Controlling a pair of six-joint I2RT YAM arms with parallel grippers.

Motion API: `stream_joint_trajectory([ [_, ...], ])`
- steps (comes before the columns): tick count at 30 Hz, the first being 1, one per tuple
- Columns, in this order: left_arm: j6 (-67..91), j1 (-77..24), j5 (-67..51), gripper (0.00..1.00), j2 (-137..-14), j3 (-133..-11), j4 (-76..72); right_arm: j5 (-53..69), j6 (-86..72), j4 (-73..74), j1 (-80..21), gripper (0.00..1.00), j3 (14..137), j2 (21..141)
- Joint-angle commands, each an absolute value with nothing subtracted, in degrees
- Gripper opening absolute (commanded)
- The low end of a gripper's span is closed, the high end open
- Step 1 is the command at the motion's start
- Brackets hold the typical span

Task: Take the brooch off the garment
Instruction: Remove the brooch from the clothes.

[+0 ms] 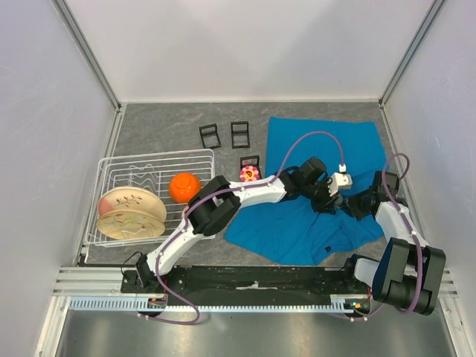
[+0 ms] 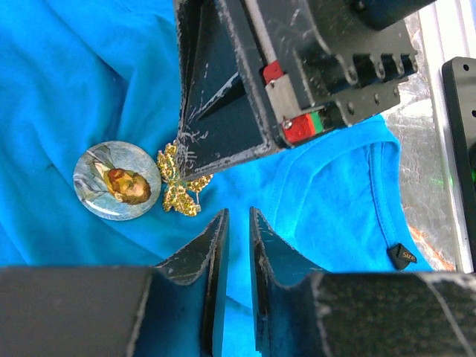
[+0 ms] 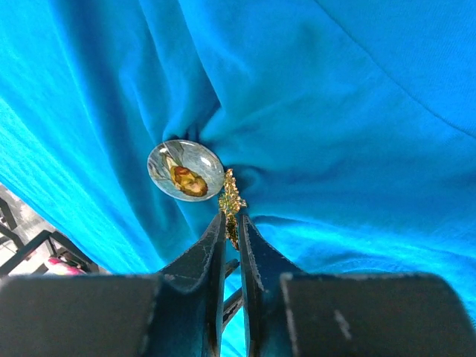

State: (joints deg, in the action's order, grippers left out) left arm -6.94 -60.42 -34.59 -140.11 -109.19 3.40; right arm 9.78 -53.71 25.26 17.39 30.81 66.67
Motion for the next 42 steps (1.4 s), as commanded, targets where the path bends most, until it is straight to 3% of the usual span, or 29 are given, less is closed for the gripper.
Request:
stream_joint_trajectory([
  [1,-7.30,-61.35,-34.98,0.23,-141.59,-110.83,1.58,10.55,-53.79,26.19,17.49,0.20,31.55,66.97],
  [5,-7.29,-61.70,-35.07,0.23,-141.50,-110.65,1.49,11.34,-54.32,25.58,17.40,0.21,31.12,67.23],
  [10,-7.65,-61.70,-32.71,0.25,-141.24,-109.34,0.44,10.29,-55.54,27.15,17.49,0.00,32.60,67.24],
  [23,-0.53,-60.29,-33.58,0.17,-143.44,-106.35,-5.62,14.50,-62.93,27.77,18.90,0.00,30.41,66.18],
  [32,2.20,-60.47,-31.73,0.16,-143.44,-104.59,-9.84,15.38,-63.72,28.30,19.34,0.00,30.15,67.59],
  [36,2.11,-60.64,-31.64,0.12,-143.70,-105.03,-9.76,15.56,-62.93,28.56,19.34,0.00,30.93,68.46],
  [38,1.93,-60.73,-31.55,0.04,-143.79,-105.12,-9.58,15.29,-62.40,28.91,19.34,0.00,31.55,69.08],
  [42,2.46,-60.73,-32.52,0.02,-143.61,-105.29,-9.23,14.07,-58.21,28.74,19.42,0.11,32.69,69.70],
])
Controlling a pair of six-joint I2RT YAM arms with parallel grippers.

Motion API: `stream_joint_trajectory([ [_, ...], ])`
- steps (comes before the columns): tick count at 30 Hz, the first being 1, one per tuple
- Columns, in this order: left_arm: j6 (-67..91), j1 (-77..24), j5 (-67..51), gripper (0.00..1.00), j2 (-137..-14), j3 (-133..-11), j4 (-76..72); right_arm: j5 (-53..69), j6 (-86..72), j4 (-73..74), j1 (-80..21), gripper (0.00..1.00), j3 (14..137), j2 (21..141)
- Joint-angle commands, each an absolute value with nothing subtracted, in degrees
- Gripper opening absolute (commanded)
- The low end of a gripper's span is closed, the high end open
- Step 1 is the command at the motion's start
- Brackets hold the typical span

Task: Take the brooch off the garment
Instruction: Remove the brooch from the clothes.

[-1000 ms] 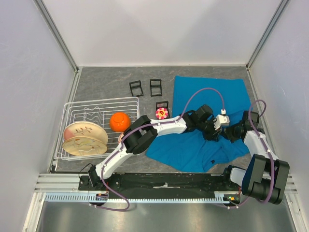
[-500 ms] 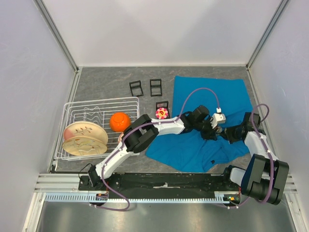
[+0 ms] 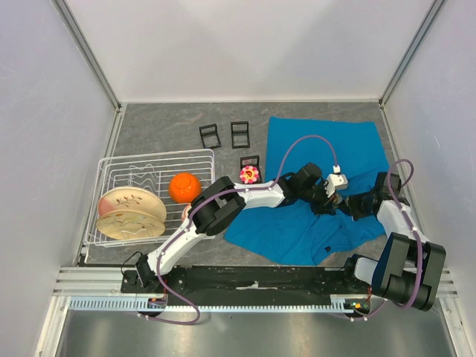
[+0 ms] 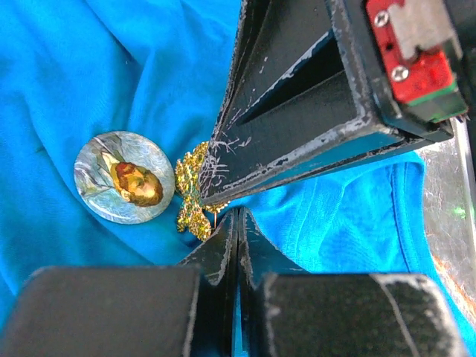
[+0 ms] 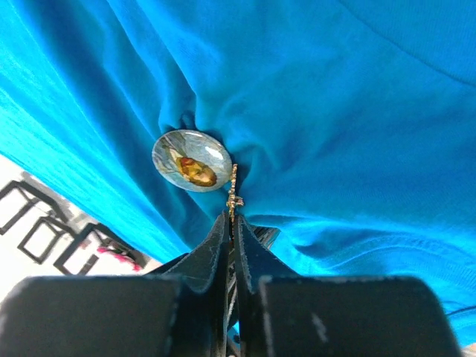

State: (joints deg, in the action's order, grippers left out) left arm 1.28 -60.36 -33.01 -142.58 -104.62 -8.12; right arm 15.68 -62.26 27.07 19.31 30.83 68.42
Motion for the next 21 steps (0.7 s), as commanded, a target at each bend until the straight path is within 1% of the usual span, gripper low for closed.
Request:
stream_joint_trajectory([
  [1,3.16,-60.73,-32.95,0.02,-143.53,-105.38,-9.05,13.71,-56.53,28.48,19.34,0.14,33.13,70.13],
  [2,3.43,-60.73,-34.09,0.02,-143.44,-105.38,-8.88,13.36,-54.86,28.48,19.34,0.17,34.44,70.48],
  [3,3.78,-60.73,-34.80,0.02,-143.35,-105.21,-8.70,12.66,-52.67,29.00,19.34,0.23,35.15,70.84],
  [4,4.39,-60.82,-35.33,0.02,-143.09,-105.03,-8.61,12.13,-49.17,29.70,19.34,0.26,35.94,71.36],
  [5,4.66,-60.82,-36.12,0.02,-143.00,-104.77,-8.44,11.43,-47.65,30.66,19.34,0.32,37.17,71.54],
  [8,5.01,-60.82,-36.30,0.02,-142.74,-104.59,-7.47,10.11,-45.88,32.17,19.25,0.39,37.18,71.28],
  [12,5.36,-61.00,-37.44,0.02,-142.30,-104.06,-8.09,12.92,-48.77,28.66,18.90,0.41,35.86,72.24],
  [15,5.36,-61.26,-38.32,0.02,-142.12,-104.24,-8.35,12.83,-50.10,28.30,18.11,0.40,36.21,73.21],
  [21,6.24,-61.35,-39.11,0.02,-142.47,-105.38,-8.35,11.69,-52.29,28.04,16.97,0.41,33.49,70.93],
])
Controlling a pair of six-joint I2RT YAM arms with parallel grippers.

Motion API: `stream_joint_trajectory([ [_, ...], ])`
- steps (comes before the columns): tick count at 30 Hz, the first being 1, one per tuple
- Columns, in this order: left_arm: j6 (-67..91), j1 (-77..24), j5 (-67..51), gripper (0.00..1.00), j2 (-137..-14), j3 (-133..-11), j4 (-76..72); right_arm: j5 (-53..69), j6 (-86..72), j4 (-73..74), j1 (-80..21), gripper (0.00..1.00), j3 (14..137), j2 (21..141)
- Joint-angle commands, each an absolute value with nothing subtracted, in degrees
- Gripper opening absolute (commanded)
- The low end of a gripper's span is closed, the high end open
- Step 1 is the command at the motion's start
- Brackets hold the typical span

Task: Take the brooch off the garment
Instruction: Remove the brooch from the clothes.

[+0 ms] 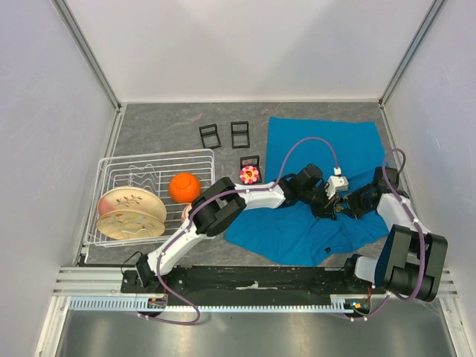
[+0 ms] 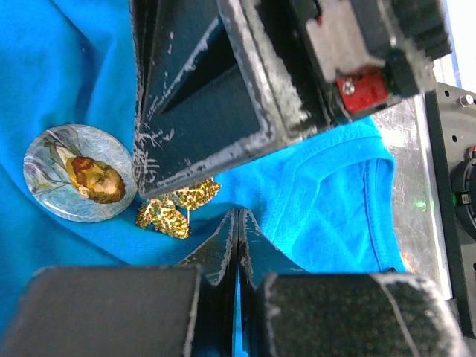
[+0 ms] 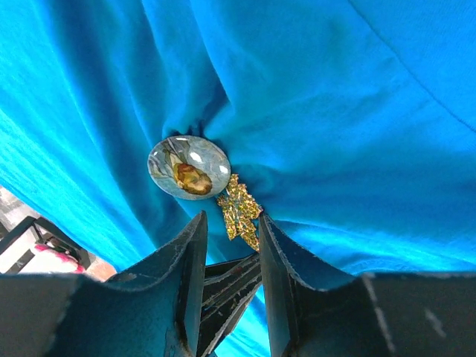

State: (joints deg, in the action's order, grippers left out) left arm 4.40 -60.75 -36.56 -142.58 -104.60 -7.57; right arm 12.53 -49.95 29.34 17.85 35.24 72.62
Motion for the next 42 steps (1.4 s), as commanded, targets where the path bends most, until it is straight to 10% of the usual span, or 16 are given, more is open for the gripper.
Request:
stream_joint_trajectory([
  [1,6.59,-61.26,-39.46,0.02,-142.56,-105.38,-8.44,11.25,-52.64,27.69,16.79,0.41,33.05,70.41],
  [25,10.19,-61.35,-47.27,0.02,-139.48,-100.55,-9.67,13.97,-57.30,21.62,16.44,0.39,36.56,72.33],
  [35,10.37,-58.54,-46.14,0.20,-132.54,-95.98,-10.98,12.04,-58.89,23.12,16.52,0.04,37.26,70.84],
  [42,15.20,-56.78,-47.55,0.15,-133.06,-92.55,-15.29,12.83,-57.93,23.11,16.44,0.08,38.23,72.86],
])
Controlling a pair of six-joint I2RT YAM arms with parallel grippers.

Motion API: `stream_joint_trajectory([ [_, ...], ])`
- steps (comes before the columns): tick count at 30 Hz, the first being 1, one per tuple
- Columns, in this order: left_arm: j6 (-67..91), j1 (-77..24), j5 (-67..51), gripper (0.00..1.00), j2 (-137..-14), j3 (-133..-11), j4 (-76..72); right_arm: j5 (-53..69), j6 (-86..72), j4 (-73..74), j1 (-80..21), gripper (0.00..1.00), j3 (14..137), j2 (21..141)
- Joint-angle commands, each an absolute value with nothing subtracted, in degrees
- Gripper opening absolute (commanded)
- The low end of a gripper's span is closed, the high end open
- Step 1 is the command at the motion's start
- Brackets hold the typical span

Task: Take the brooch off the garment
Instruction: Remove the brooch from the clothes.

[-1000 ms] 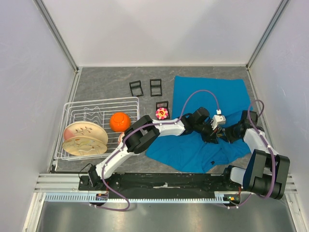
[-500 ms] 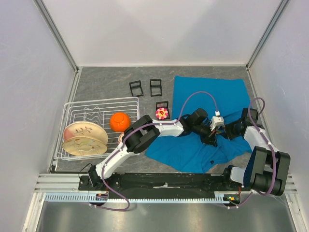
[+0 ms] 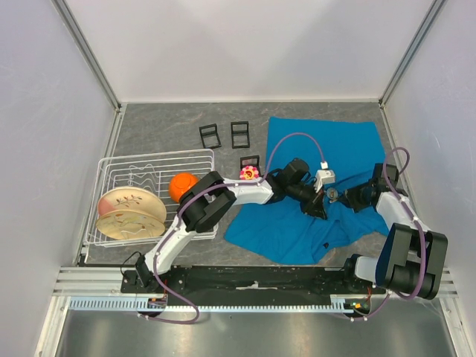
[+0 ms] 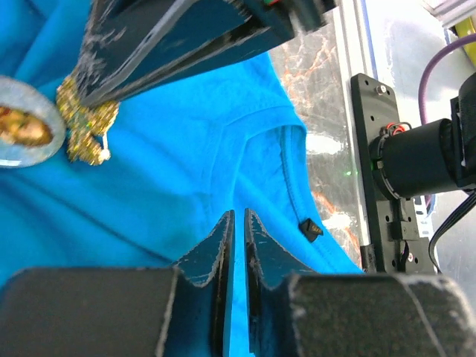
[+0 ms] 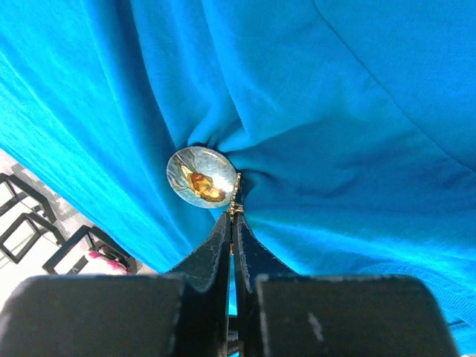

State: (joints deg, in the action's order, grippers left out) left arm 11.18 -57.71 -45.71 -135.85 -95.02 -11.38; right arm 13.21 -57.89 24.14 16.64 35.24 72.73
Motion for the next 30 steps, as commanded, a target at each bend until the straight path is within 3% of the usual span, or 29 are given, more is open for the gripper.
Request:
stream_joint_trajectory([
  [1,15.47,-56.86,-47.03,0.14,-133.41,-92.72,-15.21,12.40,-57.66,23.90,16.44,0.13,38.58,72.77],
  [3,16.43,-56.69,-46.32,0.10,-134.82,-93.43,-14.68,12.74,-57.39,24.61,16.44,0.26,38.76,72.51],
  [8,18.02,-56.78,-45.18,0.06,-136.84,-93.95,-15.29,12.22,-57.39,25.84,15.38,0.39,37.36,71.81],
  [17,18.63,-56.69,-45.61,0.04,-137.55,-94.04,-15.73,11.16,-59.15,25.84,12.48,0.42,34.28,70.49],
  [30,18.10,-57.13,-45.61,0.04,-136.85,-92.90,-15.82,8.00,-61.34,23.47,12.48,0.31,35.16,72.60],
])
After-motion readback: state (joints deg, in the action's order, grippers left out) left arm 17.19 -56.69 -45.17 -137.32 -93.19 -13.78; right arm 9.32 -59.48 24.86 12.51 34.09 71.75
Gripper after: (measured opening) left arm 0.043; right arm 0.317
